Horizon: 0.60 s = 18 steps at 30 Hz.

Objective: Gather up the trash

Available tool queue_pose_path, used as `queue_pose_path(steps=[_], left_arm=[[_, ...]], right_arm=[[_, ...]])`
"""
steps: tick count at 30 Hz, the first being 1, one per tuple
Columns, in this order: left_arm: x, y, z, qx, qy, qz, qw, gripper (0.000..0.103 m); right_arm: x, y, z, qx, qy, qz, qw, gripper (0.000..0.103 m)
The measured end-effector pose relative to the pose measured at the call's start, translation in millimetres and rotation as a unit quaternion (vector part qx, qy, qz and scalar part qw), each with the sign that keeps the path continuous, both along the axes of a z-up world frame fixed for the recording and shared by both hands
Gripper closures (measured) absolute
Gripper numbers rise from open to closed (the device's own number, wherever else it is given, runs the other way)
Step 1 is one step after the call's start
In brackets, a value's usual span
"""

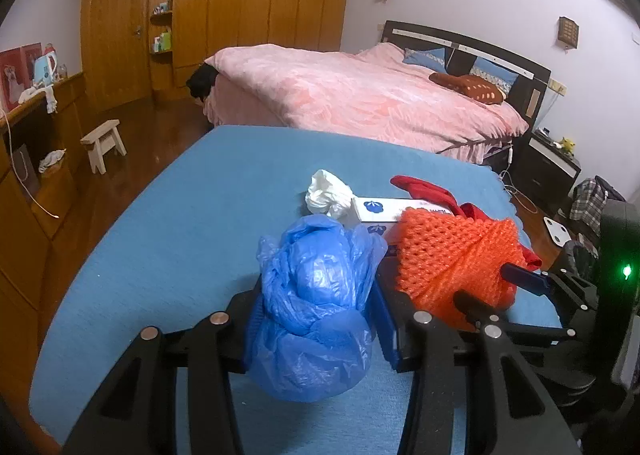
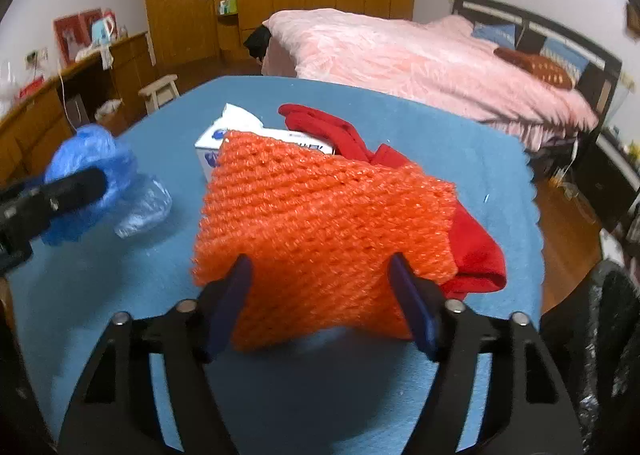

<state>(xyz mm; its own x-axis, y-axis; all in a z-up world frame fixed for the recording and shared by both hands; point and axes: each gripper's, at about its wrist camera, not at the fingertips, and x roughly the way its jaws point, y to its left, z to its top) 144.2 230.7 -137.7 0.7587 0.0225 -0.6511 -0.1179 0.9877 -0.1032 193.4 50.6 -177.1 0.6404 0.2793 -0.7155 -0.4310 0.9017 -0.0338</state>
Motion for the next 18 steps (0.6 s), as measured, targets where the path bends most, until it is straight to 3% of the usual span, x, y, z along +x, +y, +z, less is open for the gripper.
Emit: queue_pose_path(steps=[2,7,9,12,14,16,18], left_arm=[[1,-1,-1,-0.002,0.002,-0.001,1.0000,0.056],[1,-4,1,-0.001,0.002,-0.004,1.0000,0.056],[1,-5,2,0.000,0.001,-0.007,1.0000,0.056],[3,-10,3,0.001,0.000,-0.009,1.0000,0.056],[3,-11,3,0.001,0.000,-0.011,0.9999,0.056],[3,-12,3,0.003,-0.001,-0.011,0.9999,0.056],[4,-12,3,0.002,-0.001,-0.011,0.9999,0.056]], right_arm=[[-1,-1,-2,-0.007,-0.007,0.000,1.000,0.051],[6,-18,0,0.007,-0.005,-0.015,1.000,0.094],[11,-26,1,0.024,0.005,-0.016,1.000,0.097],[11,-33,9,0.044,0.007,-0.013,0.999,0.096],[9,-32,13,0.041,0.004,-0.008,0.999,0.087],[7,-30,17,0.044,0.003,-0.005,0.999,0.062],[3,-26,22,0.051,0.001,-0.004,0.999,0.051]])
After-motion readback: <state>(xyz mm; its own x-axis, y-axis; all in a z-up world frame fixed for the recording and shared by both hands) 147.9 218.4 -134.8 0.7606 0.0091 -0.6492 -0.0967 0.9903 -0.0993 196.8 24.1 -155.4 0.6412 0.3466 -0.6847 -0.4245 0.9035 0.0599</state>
